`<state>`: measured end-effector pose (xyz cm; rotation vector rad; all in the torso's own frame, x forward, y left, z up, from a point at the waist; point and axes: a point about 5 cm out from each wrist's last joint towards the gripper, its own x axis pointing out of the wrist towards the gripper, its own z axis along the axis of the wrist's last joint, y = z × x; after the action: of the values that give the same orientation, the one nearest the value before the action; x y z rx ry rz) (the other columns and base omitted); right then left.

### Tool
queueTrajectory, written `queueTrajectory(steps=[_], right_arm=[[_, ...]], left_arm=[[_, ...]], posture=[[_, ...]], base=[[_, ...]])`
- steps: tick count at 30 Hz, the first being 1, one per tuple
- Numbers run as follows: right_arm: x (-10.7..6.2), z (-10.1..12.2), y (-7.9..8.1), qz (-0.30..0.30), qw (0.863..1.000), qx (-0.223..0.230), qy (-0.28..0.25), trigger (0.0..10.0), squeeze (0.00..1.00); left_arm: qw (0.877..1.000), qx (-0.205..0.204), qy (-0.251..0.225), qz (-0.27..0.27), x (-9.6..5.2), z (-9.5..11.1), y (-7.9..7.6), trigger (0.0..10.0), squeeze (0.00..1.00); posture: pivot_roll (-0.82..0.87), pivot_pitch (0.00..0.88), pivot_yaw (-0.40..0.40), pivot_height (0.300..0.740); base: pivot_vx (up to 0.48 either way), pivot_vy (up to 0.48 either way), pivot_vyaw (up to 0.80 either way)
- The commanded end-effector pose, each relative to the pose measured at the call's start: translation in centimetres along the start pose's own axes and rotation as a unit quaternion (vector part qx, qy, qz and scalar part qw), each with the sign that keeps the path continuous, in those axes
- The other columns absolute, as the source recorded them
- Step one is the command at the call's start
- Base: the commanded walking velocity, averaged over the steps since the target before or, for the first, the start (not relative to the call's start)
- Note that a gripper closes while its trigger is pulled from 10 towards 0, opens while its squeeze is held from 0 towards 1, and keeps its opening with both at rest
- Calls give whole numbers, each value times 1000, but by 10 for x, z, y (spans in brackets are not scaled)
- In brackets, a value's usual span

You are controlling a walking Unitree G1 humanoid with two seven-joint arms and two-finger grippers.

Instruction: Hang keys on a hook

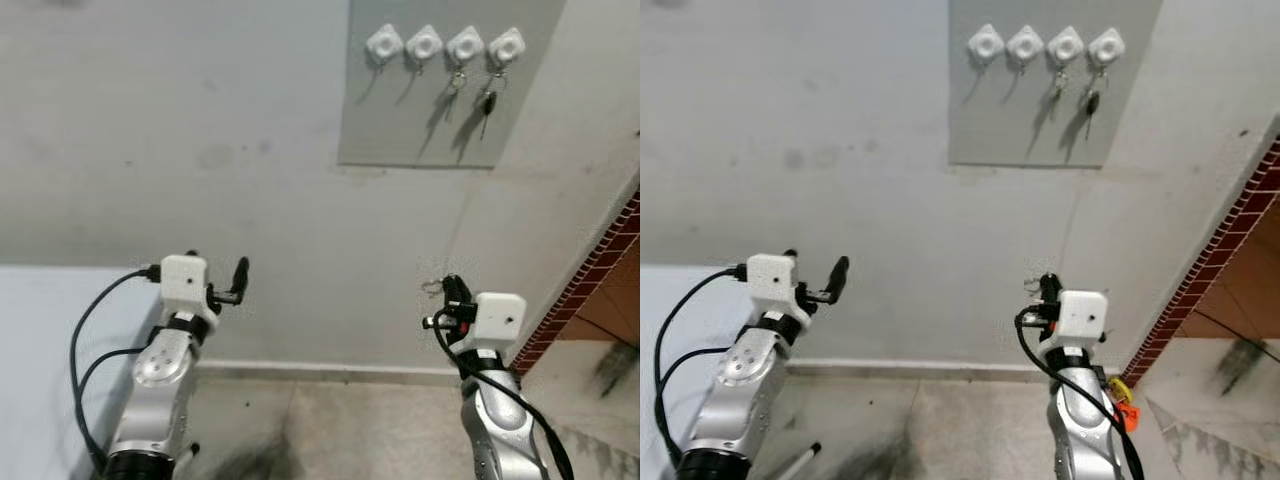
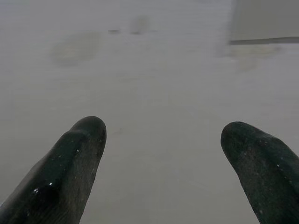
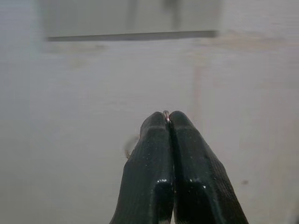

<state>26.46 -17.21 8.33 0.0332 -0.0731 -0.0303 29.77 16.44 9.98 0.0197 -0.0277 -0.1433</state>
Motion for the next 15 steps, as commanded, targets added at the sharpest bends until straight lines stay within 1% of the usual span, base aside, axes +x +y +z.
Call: queueTrajectory(steps=[1,15], right_arm=[[0,4,-7,-10,1000,-6,-7,10000,0],[-1,3,-6,-11,1000,-5,-6,10000,0]], left_arm=[[1000,2,-6,-16,2,3,-7,10000,0],[1000,-3,-3,-14,1,3,-6,10000,0]], posture=[[-9,0,32,740],[-7,0,34,740]], base=[[465,0,0],[465,0,0]])
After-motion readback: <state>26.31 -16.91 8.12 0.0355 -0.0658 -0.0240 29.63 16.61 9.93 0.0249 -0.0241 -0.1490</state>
